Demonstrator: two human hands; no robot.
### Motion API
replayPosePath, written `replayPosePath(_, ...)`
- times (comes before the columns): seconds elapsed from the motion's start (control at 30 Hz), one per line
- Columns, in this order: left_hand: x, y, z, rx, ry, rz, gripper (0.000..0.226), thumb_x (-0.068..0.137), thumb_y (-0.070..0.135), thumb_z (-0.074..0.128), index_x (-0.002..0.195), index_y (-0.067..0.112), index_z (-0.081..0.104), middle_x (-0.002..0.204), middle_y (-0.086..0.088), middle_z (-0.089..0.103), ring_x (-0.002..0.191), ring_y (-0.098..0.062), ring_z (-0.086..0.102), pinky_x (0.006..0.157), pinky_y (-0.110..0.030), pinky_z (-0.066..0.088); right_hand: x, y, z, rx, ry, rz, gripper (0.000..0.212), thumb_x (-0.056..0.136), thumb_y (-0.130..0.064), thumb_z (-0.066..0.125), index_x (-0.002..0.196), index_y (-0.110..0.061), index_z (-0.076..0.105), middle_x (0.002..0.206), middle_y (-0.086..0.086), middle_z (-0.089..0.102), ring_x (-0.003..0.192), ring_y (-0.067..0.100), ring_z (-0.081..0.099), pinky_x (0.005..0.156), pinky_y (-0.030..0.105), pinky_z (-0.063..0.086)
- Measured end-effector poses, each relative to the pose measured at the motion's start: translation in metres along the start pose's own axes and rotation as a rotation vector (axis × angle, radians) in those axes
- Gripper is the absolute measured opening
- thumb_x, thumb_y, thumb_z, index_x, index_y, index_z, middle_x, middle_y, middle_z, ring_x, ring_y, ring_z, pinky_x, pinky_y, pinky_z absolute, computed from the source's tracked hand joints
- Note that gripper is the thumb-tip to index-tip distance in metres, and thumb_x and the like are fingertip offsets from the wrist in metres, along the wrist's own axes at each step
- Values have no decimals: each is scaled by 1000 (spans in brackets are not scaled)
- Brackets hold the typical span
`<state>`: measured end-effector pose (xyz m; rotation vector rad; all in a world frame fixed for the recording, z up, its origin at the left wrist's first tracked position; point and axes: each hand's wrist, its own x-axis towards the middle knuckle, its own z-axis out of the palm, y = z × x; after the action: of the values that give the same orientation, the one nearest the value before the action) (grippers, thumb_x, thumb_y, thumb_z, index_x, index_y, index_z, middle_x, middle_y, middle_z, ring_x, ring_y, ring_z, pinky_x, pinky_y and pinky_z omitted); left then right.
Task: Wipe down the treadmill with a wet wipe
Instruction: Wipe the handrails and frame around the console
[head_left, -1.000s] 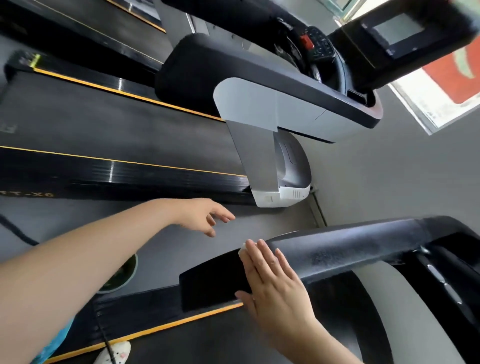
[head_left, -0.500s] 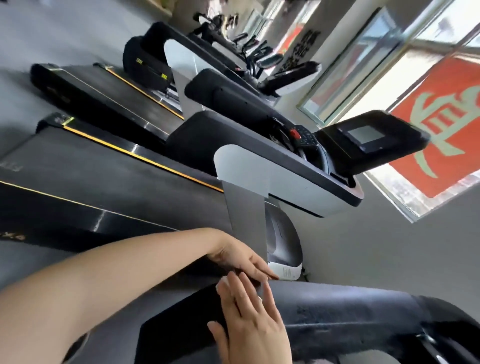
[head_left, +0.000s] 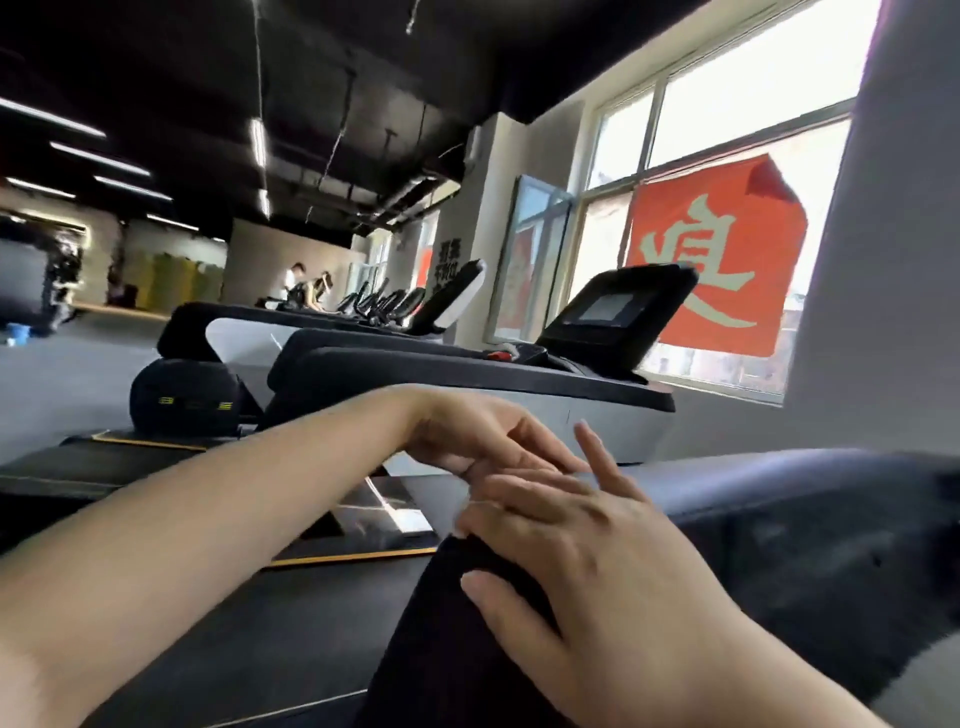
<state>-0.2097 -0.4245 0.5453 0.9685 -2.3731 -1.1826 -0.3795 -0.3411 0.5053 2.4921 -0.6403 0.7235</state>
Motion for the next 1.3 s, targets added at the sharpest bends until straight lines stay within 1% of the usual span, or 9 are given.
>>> replayPosePath(0.1,-6,-1,4,-19,40,-7,28,87,27,51,106,34,70,124,-12,59,121,-33,49,106,-54,30,-4,-4,3,34,-1,-8,40,83,-44,34,96,-31,70,116,-23,62,118,-5,48,115,24,-7)
replayPosePath(0.2,-12,-2,14,-29,109,-5,27,91,26,45,101,32,68,100,8,69,98,-10,62,92,-35,45,-4,-3,-2,121,-29,-27,42,82,-44,32,101,-32,68,121,-27,58,123,-8,40,112,13,-8)
replayPosePath(0.37,-33,-3,44,-159,366,93,27,83,30,54,108,29,65,114,3,68,109,-9,61,100,-32,46,-17,-11,-7,83,-13,0,34,88,-40,42,108,-30,68,117,-20,62,118,0,50,113,22,20)
replayPosePath(0.6,-90,-33,104,286,630,497,35,91,27,51,125,34,59,139,23,46,132,4,36,104,-11,31,-58,-56,36,-178,328,126,37,90,-30,43,116,-20,68,127,-8,60,124,16,45,111,39,25)
replayPosePath(0.77,-85,-41,121,585,789,690,57,89,19,50,141,34,33,148,24,30,133,1,37,106,-13,31,-47,-63,31,-31,426,189,32,84,-18,47,111,-21,66,121,-12,61,110,11,53,110,29,27)
replayPosePath(0.9,-77,-34,126,653,891,685,57,89,17,45,143,27,29,133,24,45,119,6,50,97,-10,40,-46,-63,23,85,563,216,38,77,-2,60,108,-22,50,124,-10,47,113,1,48,99,8,33)
replayPosePath(1.0,-77,-33,129,820,922,722,53,90,9,38,141,19,32,146,4,40,130,-9,43,107,-17,34,-52,-59,26,-21,540,180,37,82,-4,52,116,-18,54,118,-6,48,108,7,53,102,21,39)
replayPosePath(1.13,-78,-36,133,902,860,789,58,84,-1,38,141,8,30,151,-1,29,139,-14,32,112,-23,28,-59,-55,28,-140,408,126,46,81,-9,41,122,-18,61,125,-6,58,125,13,47,115,37,24)
replayPosePath(1.3,-73,-49,145,942,900,702,50,93,10,44,141,2,34,145,-10,42,135,-15,38,111,-26,31,-64,-46,35,353,694,266,38,84,-8,41,110,-25,63,125,-10,58,120,6,53,104,41,40)
